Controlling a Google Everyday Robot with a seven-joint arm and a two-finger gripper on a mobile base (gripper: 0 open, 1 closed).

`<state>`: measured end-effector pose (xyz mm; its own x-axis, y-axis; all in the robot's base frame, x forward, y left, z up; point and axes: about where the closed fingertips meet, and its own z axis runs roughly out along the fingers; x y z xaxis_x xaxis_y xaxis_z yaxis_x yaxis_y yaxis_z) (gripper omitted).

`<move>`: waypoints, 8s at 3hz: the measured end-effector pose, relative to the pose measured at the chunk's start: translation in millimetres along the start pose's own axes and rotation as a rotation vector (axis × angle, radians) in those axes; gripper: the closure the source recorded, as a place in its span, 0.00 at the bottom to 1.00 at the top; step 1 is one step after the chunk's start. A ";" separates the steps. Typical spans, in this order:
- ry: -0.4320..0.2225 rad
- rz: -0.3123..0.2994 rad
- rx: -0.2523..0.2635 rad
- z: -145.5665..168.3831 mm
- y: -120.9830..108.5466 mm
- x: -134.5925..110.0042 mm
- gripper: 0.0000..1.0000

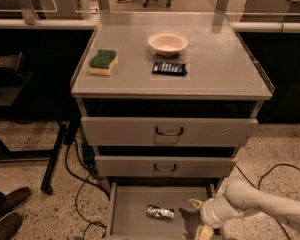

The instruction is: Pick redbull can from bottom drawer and place on counter

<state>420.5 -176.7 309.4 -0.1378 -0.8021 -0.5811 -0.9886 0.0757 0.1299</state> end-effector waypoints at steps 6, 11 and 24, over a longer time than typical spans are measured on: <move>-0.142 0.012 0.152 71.8 -72.3 19.9 0.00; -0.226 0.060 0.162 153.1 -113.8 29.5 0.00; -0.290 0.108 0.160 148.1 -113.4 9.4 1.00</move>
Offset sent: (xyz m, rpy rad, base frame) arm 0.0632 -0.0134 -0.0471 0.0474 -0.0593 -0.2129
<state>522.4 -105.1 170.3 -0.2308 -0.5847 -0.7777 -0.9612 0.2613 0.0888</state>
